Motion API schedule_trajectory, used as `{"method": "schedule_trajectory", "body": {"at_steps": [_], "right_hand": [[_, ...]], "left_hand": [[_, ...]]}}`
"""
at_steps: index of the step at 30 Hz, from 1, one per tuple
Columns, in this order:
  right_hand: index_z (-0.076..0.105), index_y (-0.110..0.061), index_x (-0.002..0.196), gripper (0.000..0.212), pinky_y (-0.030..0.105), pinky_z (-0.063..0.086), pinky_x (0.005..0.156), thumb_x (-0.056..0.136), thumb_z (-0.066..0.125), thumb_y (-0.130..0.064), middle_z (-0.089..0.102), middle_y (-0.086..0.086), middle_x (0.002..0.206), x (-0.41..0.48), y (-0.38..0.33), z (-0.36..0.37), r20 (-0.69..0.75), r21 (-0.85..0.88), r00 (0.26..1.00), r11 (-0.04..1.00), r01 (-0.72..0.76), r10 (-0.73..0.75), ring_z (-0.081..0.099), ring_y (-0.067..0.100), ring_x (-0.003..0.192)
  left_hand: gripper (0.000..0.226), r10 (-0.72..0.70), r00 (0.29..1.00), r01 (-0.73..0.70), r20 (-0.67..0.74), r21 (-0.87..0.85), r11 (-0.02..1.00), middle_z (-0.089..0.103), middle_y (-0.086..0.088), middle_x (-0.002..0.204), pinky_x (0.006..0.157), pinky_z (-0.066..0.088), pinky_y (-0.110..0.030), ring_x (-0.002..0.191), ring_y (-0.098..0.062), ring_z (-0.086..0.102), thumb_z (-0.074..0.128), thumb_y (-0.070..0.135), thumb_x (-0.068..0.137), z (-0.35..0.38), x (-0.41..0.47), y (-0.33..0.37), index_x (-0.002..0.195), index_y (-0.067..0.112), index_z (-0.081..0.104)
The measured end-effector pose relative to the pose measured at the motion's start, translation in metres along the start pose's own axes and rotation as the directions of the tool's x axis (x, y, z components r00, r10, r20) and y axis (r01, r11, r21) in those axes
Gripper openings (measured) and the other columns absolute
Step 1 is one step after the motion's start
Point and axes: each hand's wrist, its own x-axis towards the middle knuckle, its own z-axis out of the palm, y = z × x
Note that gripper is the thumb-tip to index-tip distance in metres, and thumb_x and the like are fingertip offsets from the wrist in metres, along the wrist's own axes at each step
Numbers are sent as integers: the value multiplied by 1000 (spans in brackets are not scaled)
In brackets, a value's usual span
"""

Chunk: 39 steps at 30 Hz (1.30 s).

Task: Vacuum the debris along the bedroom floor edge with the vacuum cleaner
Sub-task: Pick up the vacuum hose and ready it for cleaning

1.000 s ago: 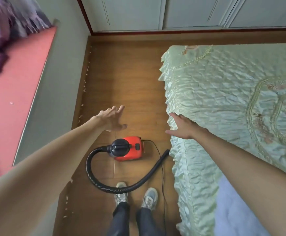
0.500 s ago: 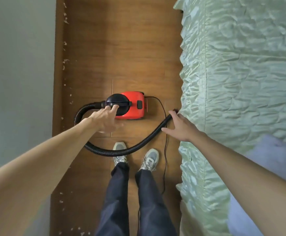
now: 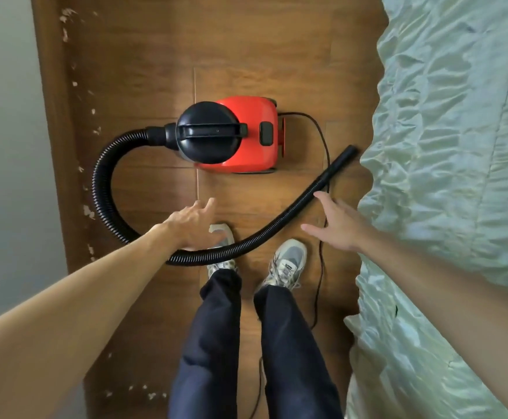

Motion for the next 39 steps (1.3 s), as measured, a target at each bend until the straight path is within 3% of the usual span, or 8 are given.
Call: {"method": "schedule_trajectory", "body": {"at_steps": [12, 16, 18, 22, 27, 31, 34, 39], "right_hand": [[16, -18, 153, 84, 50, 47, 101, 91, 56, -58, 39, 8, 151, 95, 30, 88, 100, -2, 994, 999, -38, 38, 40, 29, 137], [27, -9, 147, 76, 48, 48, 99, 93, 55, -55, 50, 13, 141, 134, 45, 105, 84, 52, 989, 991, -122, 118, 50, 31, 126], [32, -8, 143, 72, 47, 49, 97, 94, 55, -54, 56, 13, 133, 156, 52, 113, 55, 120, 979, 972, -202, 197, 55, 32, 119], [46, -5, 124, 52, 37, 47, 90, 95, 56, -48, 60, 13, 121, 201, 63, 125, -53, 316, 926, 886, -339, 374, 58, 34, 112], [44, 0, 132, 60, 36, 46, 93, 94, 58, -45, 59, 16, 131, 246, 72, 135, -157, 489, 788, 740, -461, 595, 58, 35, 118], [34, -6, 134, 68, 46, 54, 93, 86, 68, -41, 56, 16, 130, 262, 74, 137, -142, 677, 716, 595, -432, 683, 61, 35, 111], [33, -9, 133, 71, 47, 57, 88, 82, 73, -38, 59, 13, 126, 263, 67, 137, -136, 748, 690, 530, -399, 711, 65, 33, 105], [34, -9, 129, 61, 45, 60, 81, 86, 73, -26, 58, 11, 123, 251, 41, 147, -76, 776, 723, 496, -389, 687, 64, 29, 103]], "left_hand": [[78, 111, 988, -117, 104, 59, 991, 47, -18, 139, 97, 47, -50, 122, -38, 53, 56, 55, 93, 75, 97, 7, 149, 14, 20], [79, 132, 985, -141, 107, 83, 986, 52, -15, 135, 96, 48, -49, 119, -36, 56, 54, 59, 91, 106, 135, 12, 147, 17, 20], [77, 146, 984, -155, 104, 79, 985, 54, -13, 131, 87, 47, -43, 116, -35, 57, 53, 60, 92, 121, 154, 16, 148, 19, 19], [73, 197, 973, -202, 119, 27, 979, 57, -14, 123, 80, 43, -42, 108, -35, 59, 57, 53, 93, 143, 188, 26, 146, 16, 21], [67, 266, 957, -261, 116, -61, 964, 63, -14, 109, 71, 44, -40, 87, -30, 59, 59, 40, 93, 163, 225, 33, 144, 20, 21], [73, 277, 955, -262, 103, -144, 954, 59, -16, 116, 82, 48, -42, 95, -33, 58, 59, 25, 94, 170, 226, 33, 152, 20, 15], [68, 270, 959, -246, 91, -210, 946, 60, -19, 118, 91, 51, -49, 100, -35, 61, 58, 19, 93, 167, 218, 27, 148, 23, 19], [63, 280, 942, -259, 185, -129, 957, 61, -14, 109, 77, 55, -41, 92, -29, 62, 64, 16, 90, 155, 199, 11, 138, 17, 25]]}}
